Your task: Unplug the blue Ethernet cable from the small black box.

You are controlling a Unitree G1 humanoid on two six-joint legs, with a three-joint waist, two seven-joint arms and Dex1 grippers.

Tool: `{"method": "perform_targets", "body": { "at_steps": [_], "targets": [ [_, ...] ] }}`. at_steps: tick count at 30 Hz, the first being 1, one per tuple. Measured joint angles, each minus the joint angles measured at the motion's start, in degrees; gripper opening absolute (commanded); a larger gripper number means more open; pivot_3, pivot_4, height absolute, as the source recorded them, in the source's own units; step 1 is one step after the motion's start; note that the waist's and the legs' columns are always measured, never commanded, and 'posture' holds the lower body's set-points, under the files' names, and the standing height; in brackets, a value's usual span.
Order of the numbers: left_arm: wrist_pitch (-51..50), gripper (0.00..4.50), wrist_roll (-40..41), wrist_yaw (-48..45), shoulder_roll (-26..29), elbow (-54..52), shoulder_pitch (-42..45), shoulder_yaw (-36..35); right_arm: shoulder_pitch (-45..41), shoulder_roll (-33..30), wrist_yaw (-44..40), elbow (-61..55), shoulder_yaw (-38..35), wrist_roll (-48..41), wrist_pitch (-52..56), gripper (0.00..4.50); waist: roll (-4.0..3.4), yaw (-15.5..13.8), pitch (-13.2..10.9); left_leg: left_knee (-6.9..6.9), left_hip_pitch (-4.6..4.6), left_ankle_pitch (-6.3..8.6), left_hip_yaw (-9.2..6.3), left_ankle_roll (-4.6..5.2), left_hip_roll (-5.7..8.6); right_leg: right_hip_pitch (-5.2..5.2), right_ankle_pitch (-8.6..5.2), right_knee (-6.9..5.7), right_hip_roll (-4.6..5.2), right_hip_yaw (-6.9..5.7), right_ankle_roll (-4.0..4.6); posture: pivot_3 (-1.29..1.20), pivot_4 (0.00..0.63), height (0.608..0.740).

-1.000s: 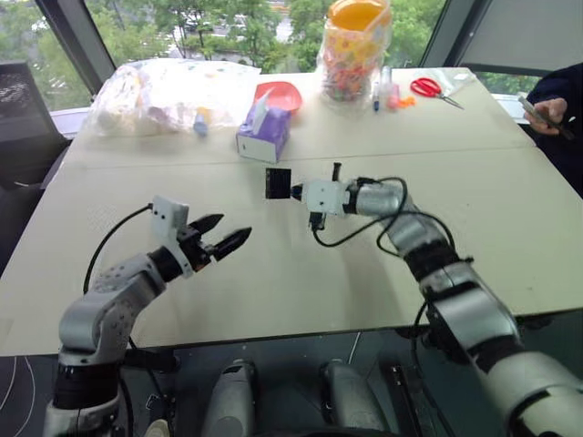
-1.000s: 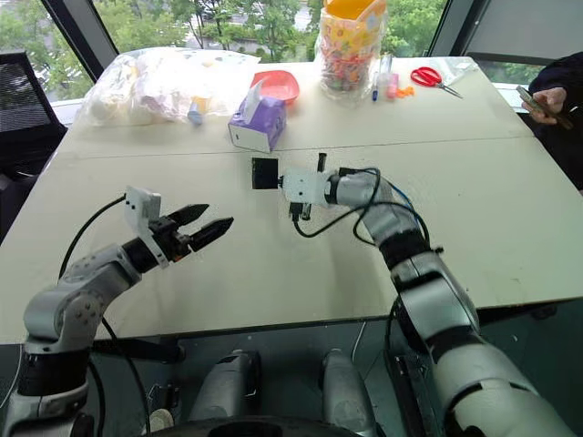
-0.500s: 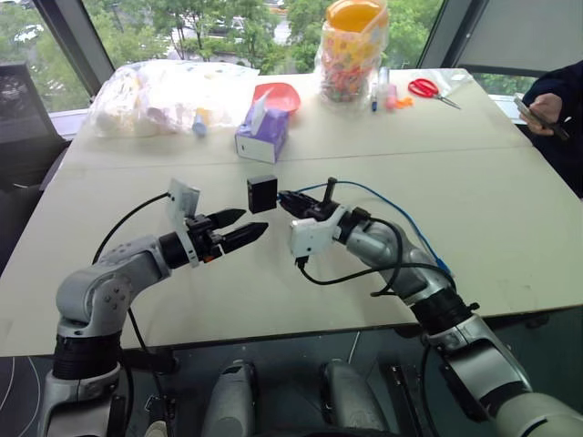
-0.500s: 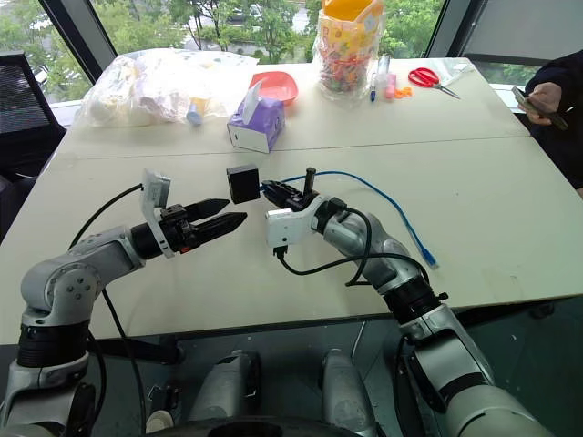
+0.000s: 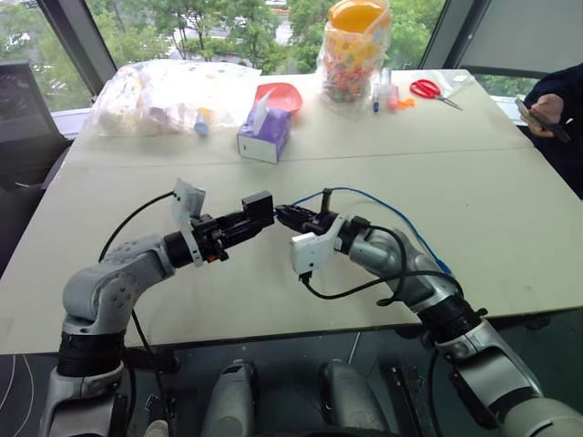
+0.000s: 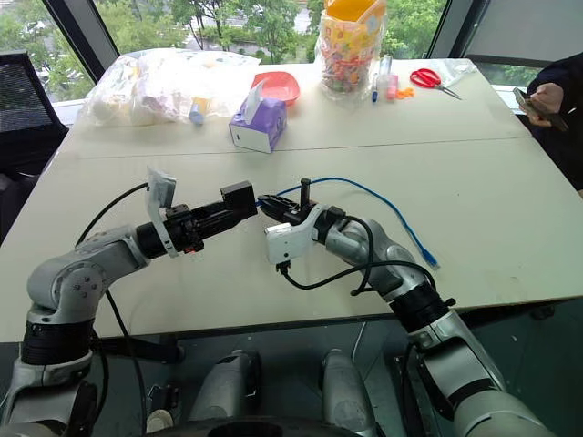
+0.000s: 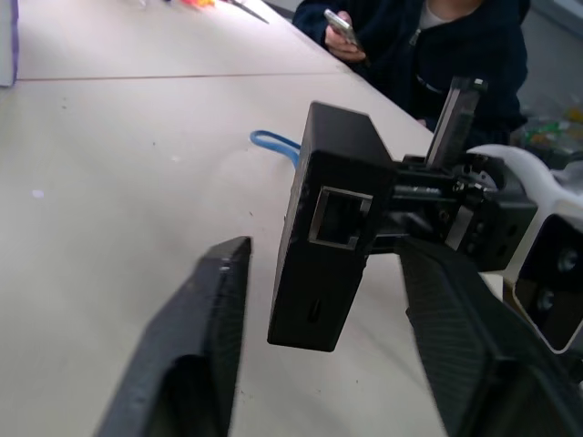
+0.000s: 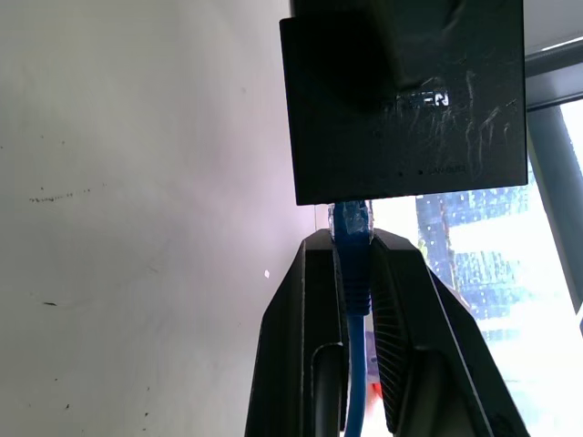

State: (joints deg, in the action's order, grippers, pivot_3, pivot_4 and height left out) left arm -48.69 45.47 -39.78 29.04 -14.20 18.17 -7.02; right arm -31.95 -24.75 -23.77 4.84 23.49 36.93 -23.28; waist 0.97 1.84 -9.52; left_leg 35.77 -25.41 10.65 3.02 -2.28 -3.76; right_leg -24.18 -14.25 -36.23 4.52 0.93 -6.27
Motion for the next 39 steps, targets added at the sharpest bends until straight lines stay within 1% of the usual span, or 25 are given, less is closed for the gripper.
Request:
{"method": "perform_targets", "body": {
  "at_steps": [2,5,8,9,11,12,14,15,16,18,19,20,22,25,28,30,36,37,38,39],
  "targets": [
    [1.95,0.50,-1.86,-0.50,0.04,0.61,-0.03,1.26,0.01,-0.27,-0.78,-0.25,-0.01,-0.10,0.35,0.00,0.01,-0.05,0.00,0.00,0.01,0.00,0.00,0.00,0.00,0.00,0.00,0.00,0.00,0.00,0.00,0.00,0.150,0.735],
    [4.51,0.50,-4.06,-1.75,-0.01,1.62,-0.05,2.77,0.05,-0.62,-1.60,-0.25,-0.01,-0.14,0.60,0.00,0.01,-0.24,0.00,0.01,0.00,0.00,0.00,0.00,0.00,0.00,0.00,0.00,0.00,0.00,0.01,0.00,0.150,0.735],
    [5.61,0.50,-5.03,-2.37,-0.15,2.55,-0.04,3.45,0.05,-0.35,-5.03,-0.25,-0.06,-3.83,2.97,0.00,0.01,-0.64,0.00,0.01,0.00,0.00,0.01,0.00,-0.01,0.00,0.00,0.00,0.00,0.00,0.01,0.00,0.150,0.735],
    [5.65,0.50,-5.15,-2.47,-0.15,2.87,-0.04,3.52,0.05,0.11,-7.29,-0.32,-0.21,-6.36,4.85,0.00,0.01,-0.72,0.00,0.02,0.01,0.00,0.00,0.00,-0.01,0.00,0.00,0.00,0.00,0.00,0.01,0.00,0.150,0.735],
    [5.65,0.50,-5.36,-2.94,-0.08,3.18,-0.03,3.55,0.05,1.11,-12.86,-1.40,-1.03,-12.77,10.36,0.92,0.01,-0.86,0.00,0.05,0.00,0.00,0.00,0.01,-0.01,0.02,0.00,0.00,0.00,0.00,0.00,0.00,0.150,0.735],
    [5.71,0.50,-5.48,-3.51,0.17,3.33,-0.04,3.54,0.03,1.67,-16.08,-2.59,-2.29,-17.46,14.46,1.27,0.01,-0.91,-0.01,0.08,-0.02,0.00,0.00,0.01,-0.02,0.03,0.00,0.00,0.00,0.00,0.00,0.00,0.150,0.735],
    [6.04,0.50,-5.57,-4.40,1.13,3.59,-0.06,3.38,-0.41,1.73,-21.60,-4.71,-5.10,-25.51,21.96,2.24,0.02,-1.10,-0.01,0.13,-0.02,0.01,-0.02,0.01,-0.02,0.08,0.00,0.00,0.00,-0.02,0.00,0.00,0.150,0.735],
    [6.21,0.50,-5.49,-5.50,2.03,3.73,-0.13,3.27,-1.19,1.57,-24.93,-5.46,-6.49,-29.94,26.64,2.81,0.03,-1.10,-0.02,0.15,-0.02,0.01,-0.02,0.01,-0.02,0.08,0.00,0.00,0.00,-0.02,0.01,0.00,0.150,0.735],
    [6.40,0.50,-5.25,-6.74,2.77,3.74,-0.24,2.92,-2.23,1.02,-27.98,-6.12,-7.89,-34.22,31.28,3.17,0.02,-1.10,-0.02,0.15,-0.01,0.01,-0.01,0.01,-0.03,0.09,0.00,0.00,0.01,-0.02,0.01,0.00,0.150,0.735],
    [6.39,0.50,-4.00,-9.59,4.46,3.66,-0.79,2.17,-4.26,0.05,-32.87,-7.12,-10.09,-41.02,40.06,4.33,0.02,-1.02,-0.02,0.15,-0.01,0.01,-0.01,0.01,-0.05,0.07,0.00,0.01,0.02,-0.03,0.03,0.00,0.150,0.735],
    [6.38,0.50,-3.44,-11.09,5.27,3.47,-1.11,1.61,-5.23,-0.65,-34.98,-7.46,-10.98,-44.21,44.33,4.43,0.02,-1.01,-0.02,0.13,-0.01,0.01,-0.01,0.01,-0.06,0.05,0.00,0.00,0.02,-0.04,0.03,0.00,0.150,0.735],
    [6.40,0.50,-2.89,-13.12,6.74,3.11,-1.59,1.54,-6.33,-1.84,-37.71,-7.86,-11.56,-48.00,49.99,4.43,0.02,-1.01,-0.02,0.12,-0.01,0.01,-0.01,0.01,-0.06,0.04,-0.01,0.00,0.02,-0.04,0.04,0.00,0.150,0.735],
    [6.42,0.50,-2.27,-16.07,8.41,3.03,-2.09,1.46,-6.92,-4.22,-41.99,-9.19,-11.70,-53.01,57.60,4.43,0.02,-1.14,-0.02,0.08,-0.04,0.02,0.00,0.01,-0.06,-0.02,-0.02,0.02,0.06,-0.05,0.06,0.00,0.150,0.735],
    [6.39,0.50,-1.61,-18.97,9.79,3.05,-2.24,1.16,-7.04,-5.60,-45.23,-9.75,-11.57,-57.94,64.51,4.43,0.01,-1.03,-0.02,0.08,-0.06,0.04,0.03,0.02,-0.05,-0.05,-0.03,0.06,0.08,-0.04,0.08,0.00,0.150,0.735],
    [5.65,0.50,-0.48,-22.07,11.55,3.05,-1.84,1.15,-9.51,-4.37,-44.72,-9.41,-12.17,-62.90,73.35,4.43,0.01,-0.78,-0.04,0.07,-0.09,0.03,0.04,0.02,-0.07,-0.15,-0.02,0.03,0.06,-0.04,0.09,0.00,0.150,0.735],
    [5.64,0.50,-0.21,-23.75,12.47,3.04,-1.48,1.12,-11.08,-3.29,-44.04,-9.21,-13.31,-65.85,77.37,4.43,0.01,-0.83,-0.04,0.04,-0.09,0.03,0.04,0.02,-0.06,-0.15,-0.03,0.04,0.07,-0.03,0.10,0.00,0.150,0.735],
    [5.24,0.50,0.90,-24.87,12.64,2.77,-1.48,1.11,-12.10,-2.12,-41.69,-8.89,-13.32,-68.52,80.46,4.43,0.01,-1.10,-0.04,0.04,-0.23,0.03,0.05,0.02,-0.04,-0.21,-0.04,0.09,0.08,-0.04,0.12,0.00,0.150,0.735],
    [5.24,0.50,1.02,-24.90,12.64,2.74,-1.48,1.11,-12.14,-2.14,-41.63,-8.89,-13.22,-68.70,80.46,3.91,0.01,-1.09,-0.04,0.04,-0.23,0.03,0.05,0.02,-0.04,-0.21,-0.04,0.09,0.08,-0.04,0.12,0.00,0.150,0.735],
    [5.24,0.50,1.06,-24.89,12.64,2.74,-1.48,1.11,-12.14,-2.15,-41.61,-8.89,-13.09,-68.73,80.46,3.65,0.01,-1.06,-0.04,0.04,-0.23,0.03,0.05,0.02,-0.04,-0.22,-0.04,0.09,0.08,-0.04,0.12,0.00,0.150,0.735],
    [5.24,0.50,1.10,-24.88,12.63,2.74,-1.45,1.12,-12.14,-2.21,-41.61,-8.89,-12.86,-68.75,80.45,3.22,0.01,-1.03,-0.04,0.04,-0.23,0.03,0.05,0.03,-0.04,-0.22,-0.04,0.08,0.07,-0.04,0.12,0.00,0.150,0.735]
  ]
}}
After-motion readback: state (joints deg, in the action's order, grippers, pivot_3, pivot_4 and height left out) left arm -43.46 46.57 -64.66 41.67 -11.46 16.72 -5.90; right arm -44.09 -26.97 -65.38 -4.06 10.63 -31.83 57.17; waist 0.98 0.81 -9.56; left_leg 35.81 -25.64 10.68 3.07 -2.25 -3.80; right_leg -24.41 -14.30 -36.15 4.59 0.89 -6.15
